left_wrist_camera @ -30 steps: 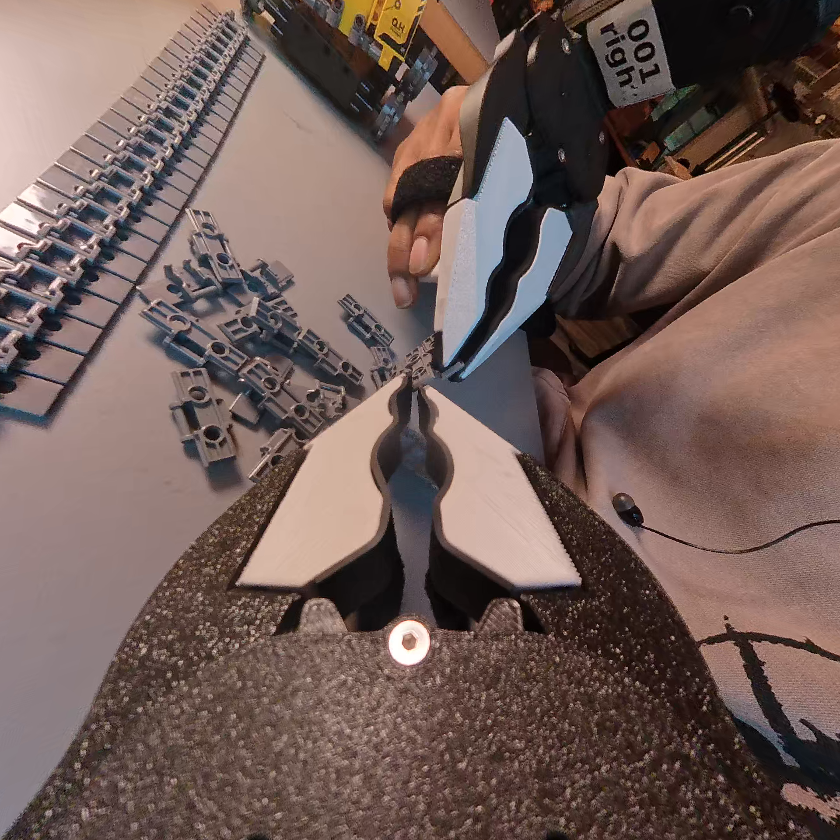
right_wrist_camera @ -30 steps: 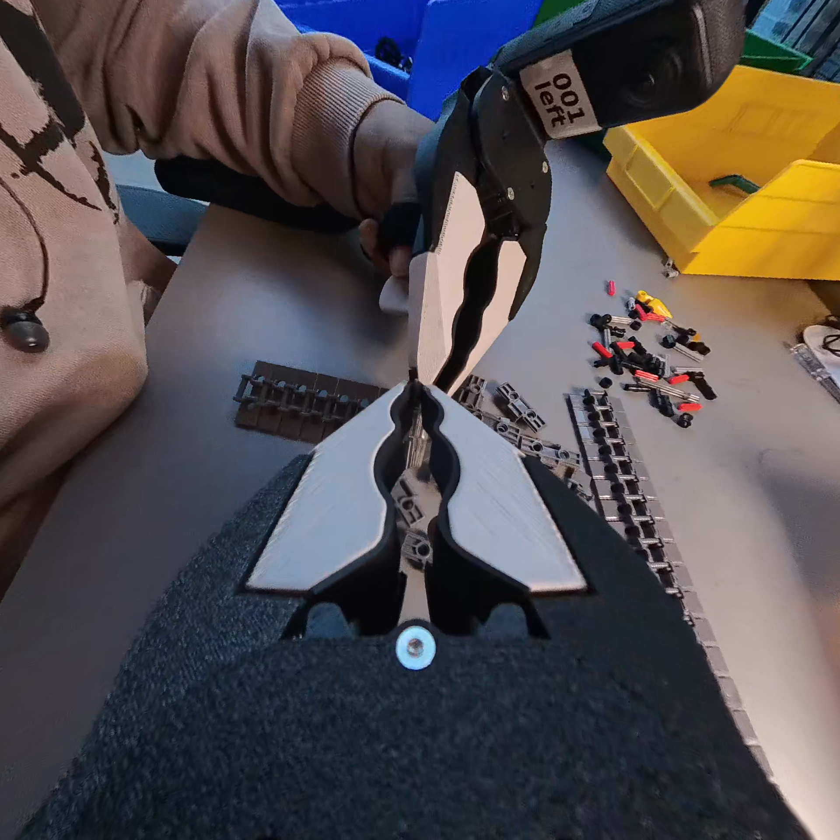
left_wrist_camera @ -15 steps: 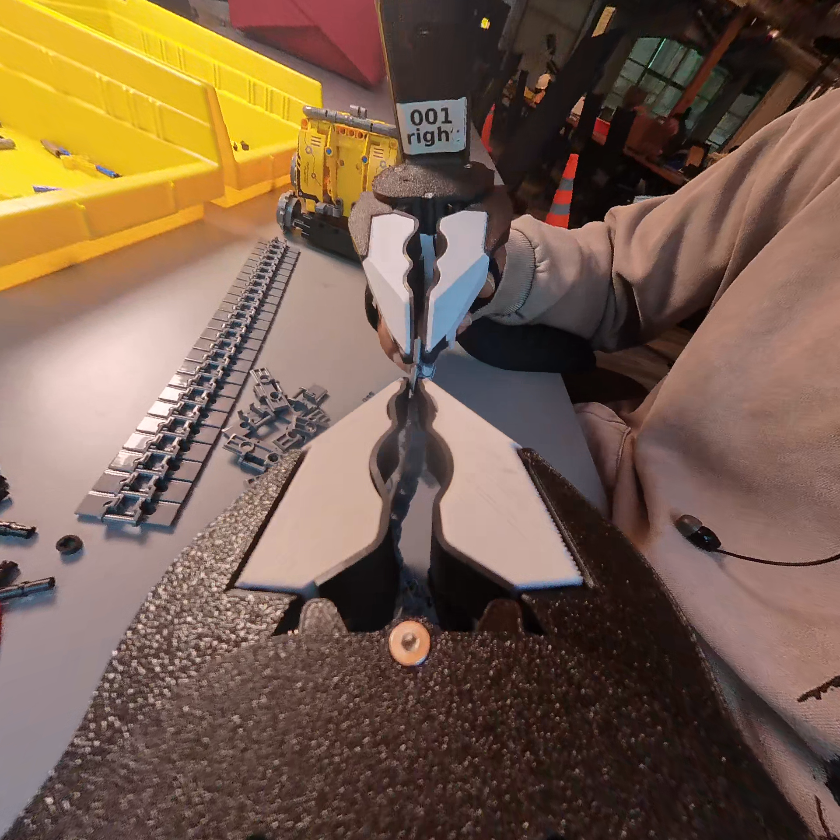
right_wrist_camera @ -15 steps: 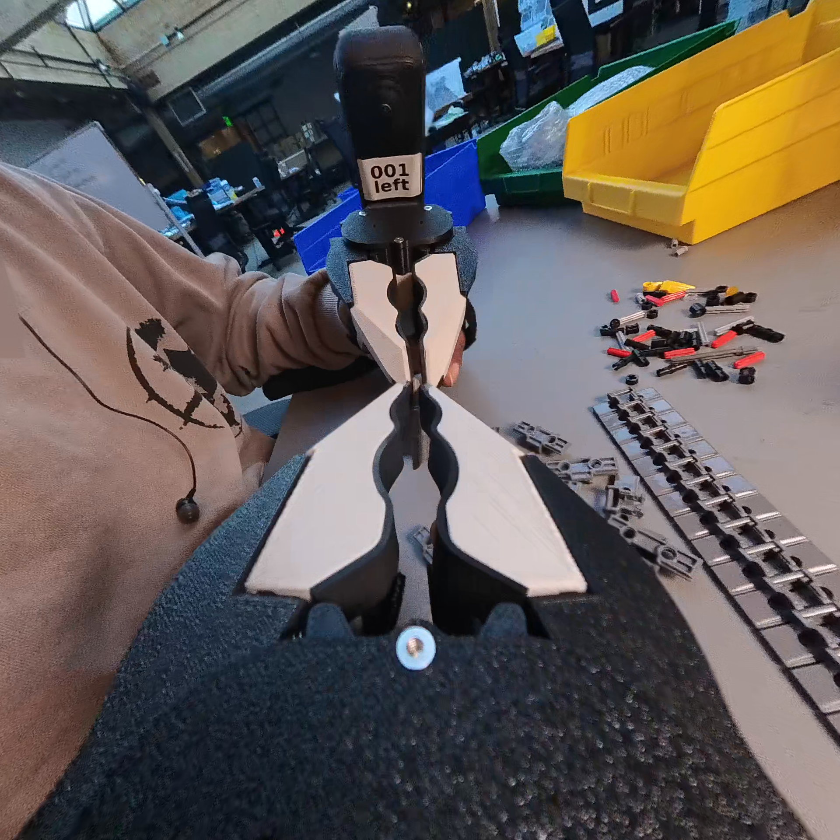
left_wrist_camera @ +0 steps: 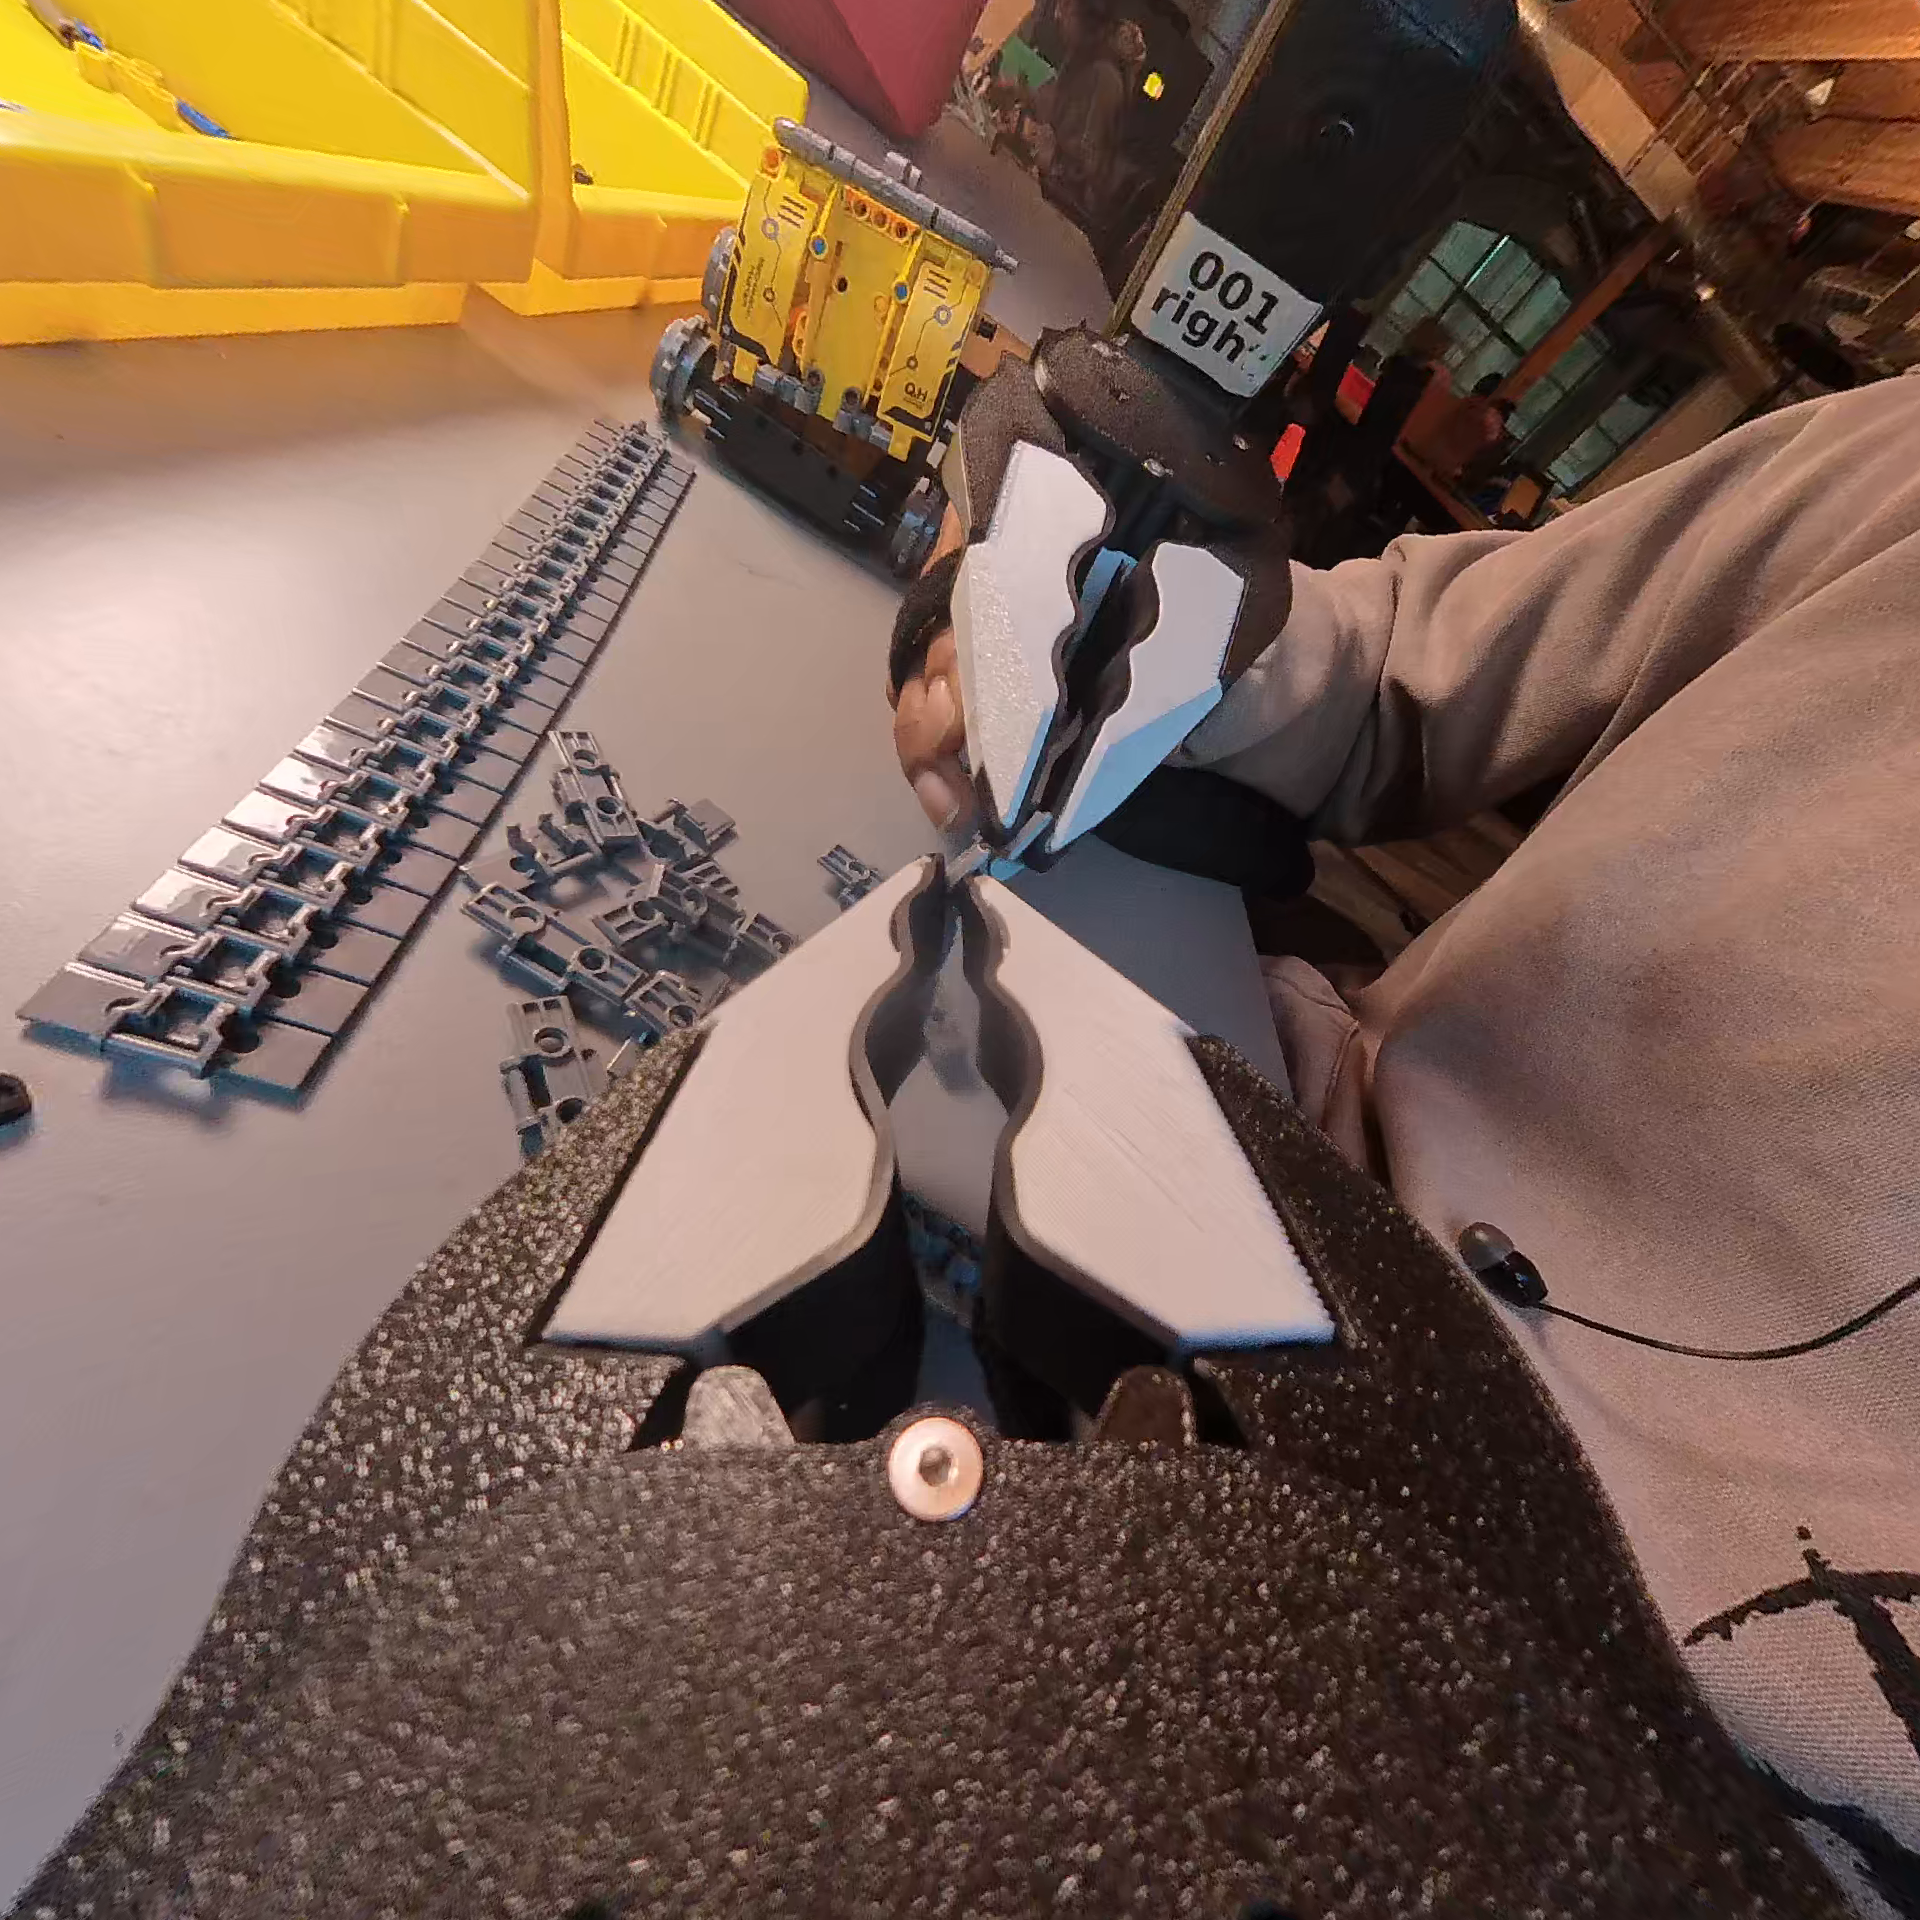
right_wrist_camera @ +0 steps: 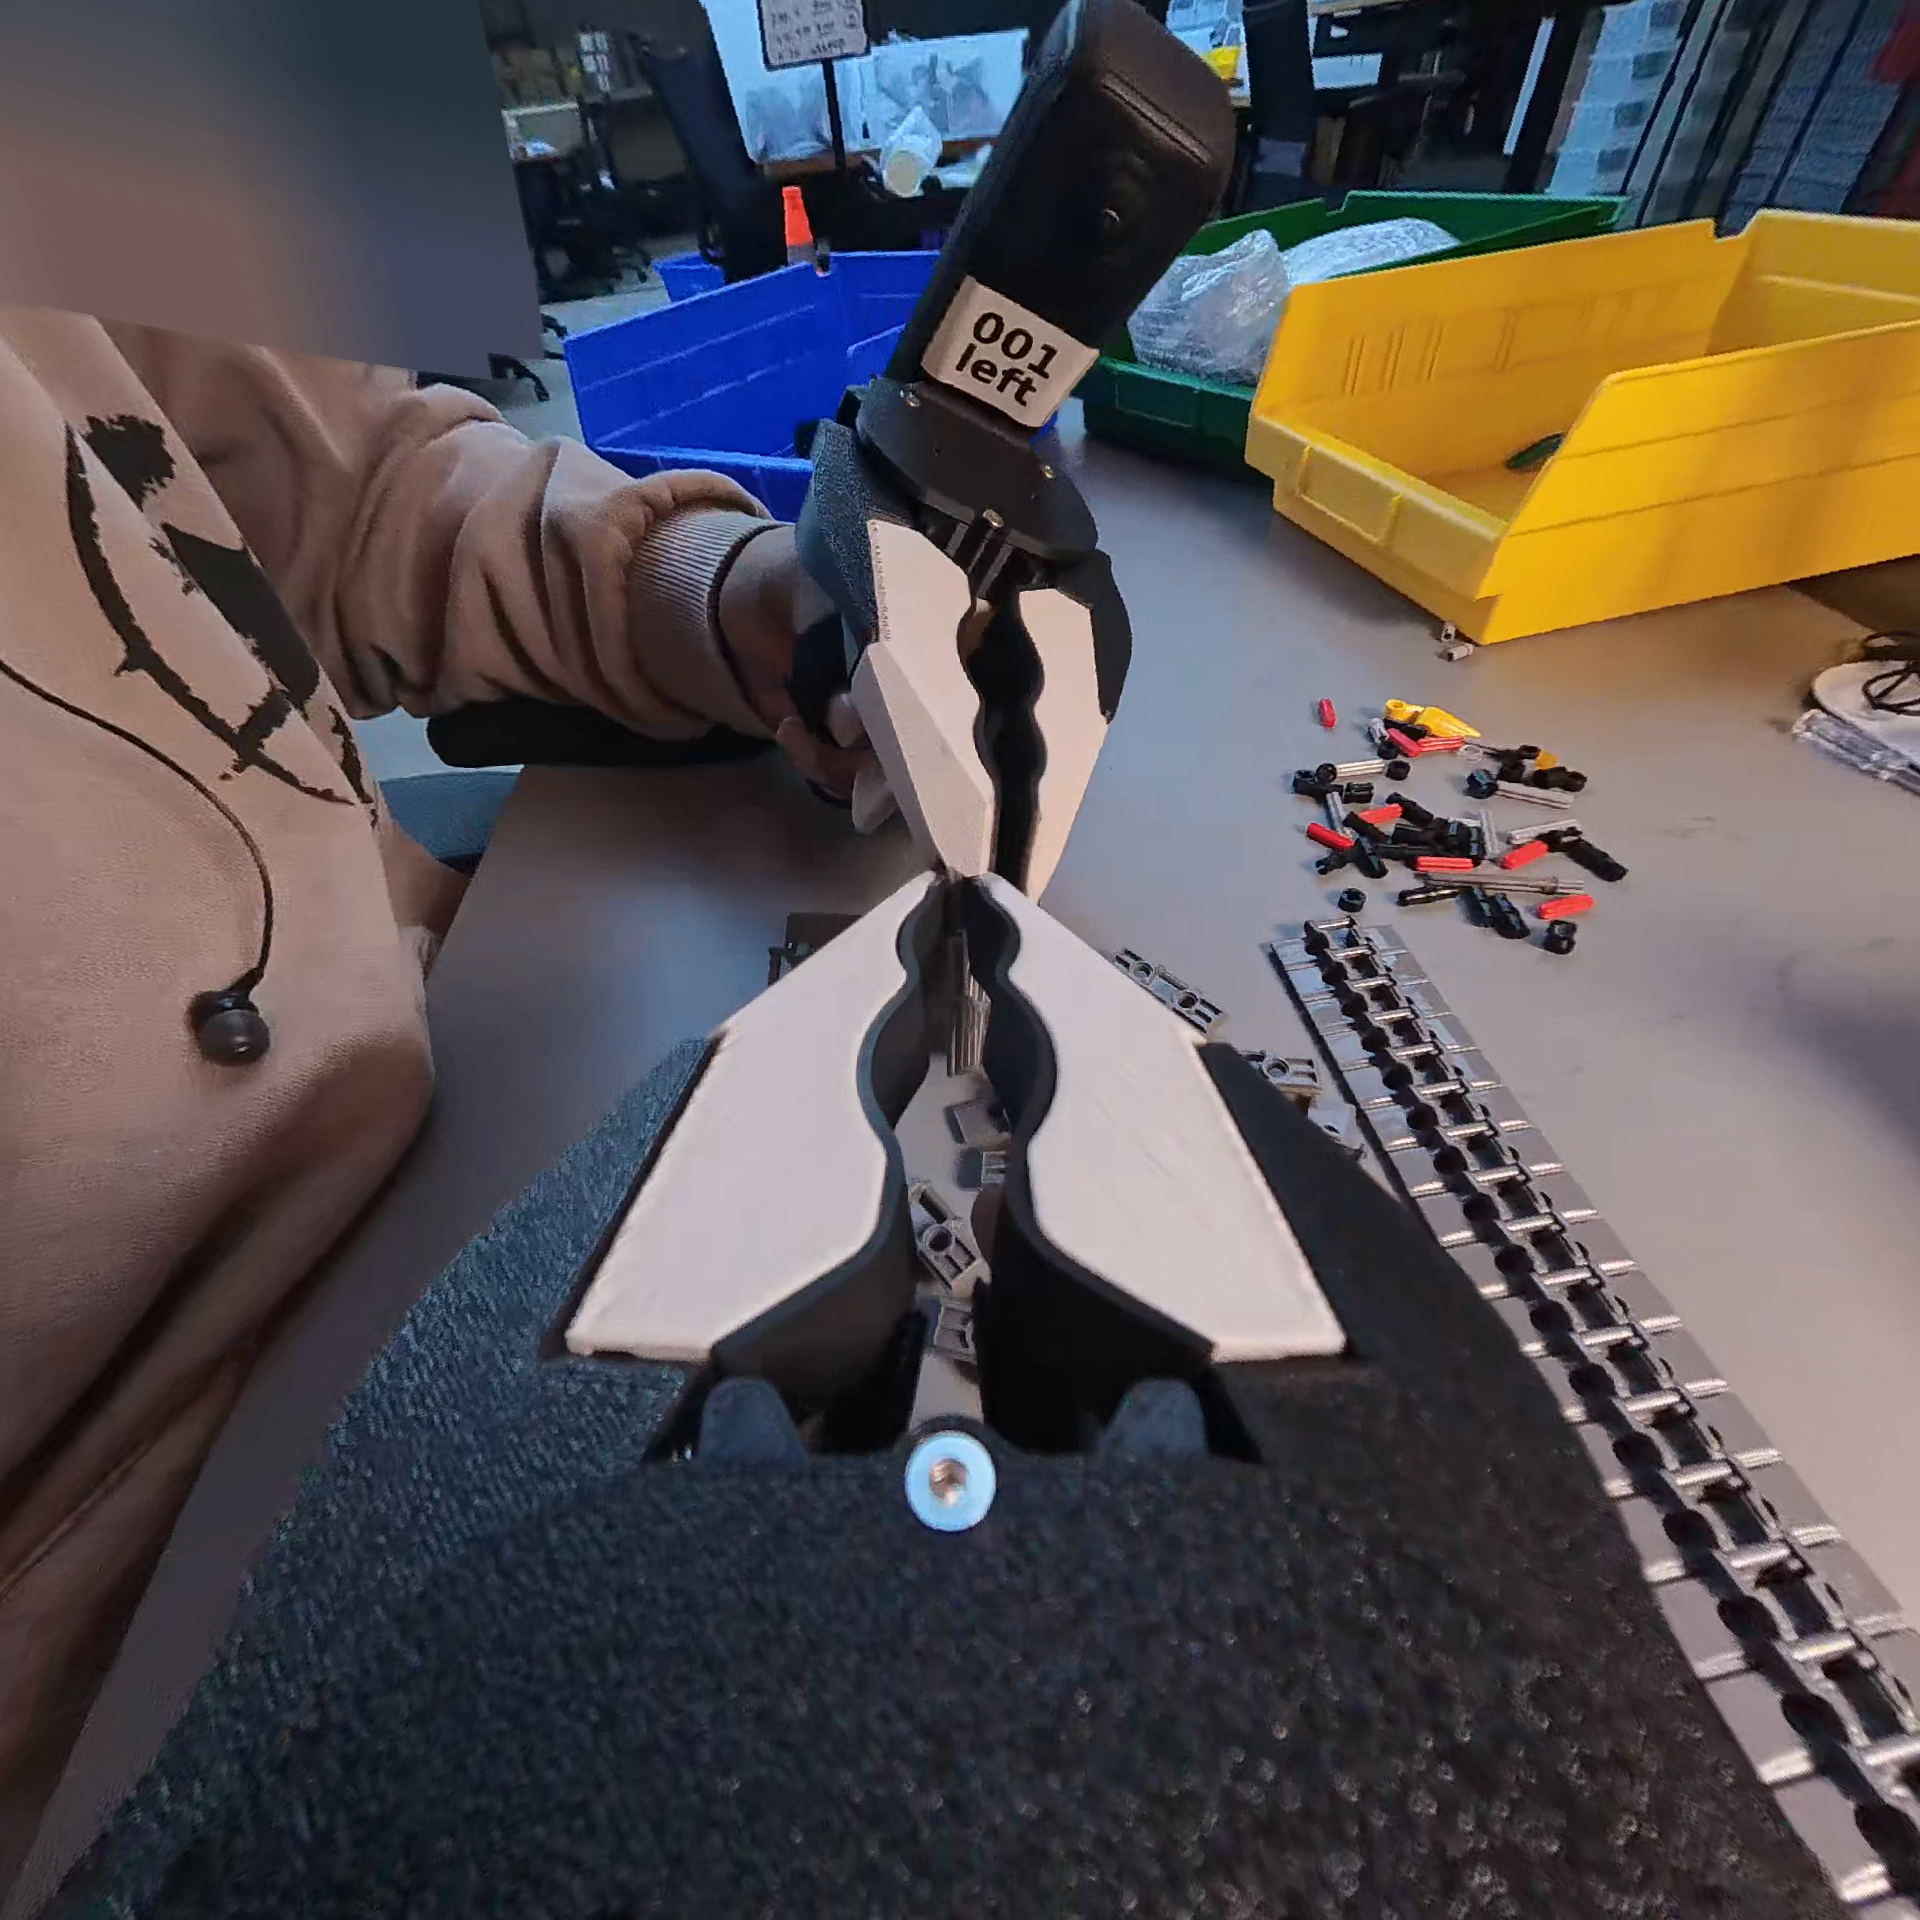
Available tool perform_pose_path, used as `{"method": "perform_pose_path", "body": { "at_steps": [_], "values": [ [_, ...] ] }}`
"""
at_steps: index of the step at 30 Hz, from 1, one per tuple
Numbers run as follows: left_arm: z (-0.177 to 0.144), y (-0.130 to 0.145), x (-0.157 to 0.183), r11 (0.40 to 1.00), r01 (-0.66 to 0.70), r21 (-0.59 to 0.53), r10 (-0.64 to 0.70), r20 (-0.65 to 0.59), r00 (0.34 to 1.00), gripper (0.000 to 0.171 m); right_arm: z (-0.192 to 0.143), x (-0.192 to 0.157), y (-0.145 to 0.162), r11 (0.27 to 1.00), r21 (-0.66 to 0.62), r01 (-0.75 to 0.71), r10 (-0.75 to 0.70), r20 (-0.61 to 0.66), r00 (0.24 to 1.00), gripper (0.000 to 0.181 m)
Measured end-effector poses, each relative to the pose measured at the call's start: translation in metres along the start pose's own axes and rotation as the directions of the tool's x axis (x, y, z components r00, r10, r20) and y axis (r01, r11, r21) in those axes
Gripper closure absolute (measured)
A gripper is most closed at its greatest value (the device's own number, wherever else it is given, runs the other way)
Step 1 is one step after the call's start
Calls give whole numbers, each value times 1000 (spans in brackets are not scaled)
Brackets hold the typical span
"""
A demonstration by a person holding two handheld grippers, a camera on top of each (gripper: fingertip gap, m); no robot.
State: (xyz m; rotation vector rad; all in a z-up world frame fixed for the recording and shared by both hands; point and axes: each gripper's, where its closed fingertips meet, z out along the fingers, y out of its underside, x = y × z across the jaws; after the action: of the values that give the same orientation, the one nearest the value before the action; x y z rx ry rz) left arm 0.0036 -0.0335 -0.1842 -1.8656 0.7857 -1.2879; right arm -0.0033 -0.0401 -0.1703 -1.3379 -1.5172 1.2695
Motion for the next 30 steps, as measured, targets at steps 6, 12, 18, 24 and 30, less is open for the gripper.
{"method": "perform_pose_path", "body": {
  "at_steps": [6,12,18,24,30],
  "values": [
    [5,0,-12,1000,10,-4,-10,68,998,171,9,-43,1,997,-18,80,-76,183,980,181],
    [-8,0,-17,1000,4,-20,-3,77,997,171,-18,-11,-31,992,114,59,-66,57,996,181],
    [3,17,-16,992,-21,-124,29,64,998,163,-31,36,-16,992,79,-100,104,-54,993,181],
    [0,7,-8,996,-55,-66,58,37,998,161,-22,39,1,989,20,-148,149,-45,988,180],
    [-1,2,-9,997,-70,-39,72,62,995,152,-22,36,-6,974,75,-216,217,-2,976,181]
  ]
}}
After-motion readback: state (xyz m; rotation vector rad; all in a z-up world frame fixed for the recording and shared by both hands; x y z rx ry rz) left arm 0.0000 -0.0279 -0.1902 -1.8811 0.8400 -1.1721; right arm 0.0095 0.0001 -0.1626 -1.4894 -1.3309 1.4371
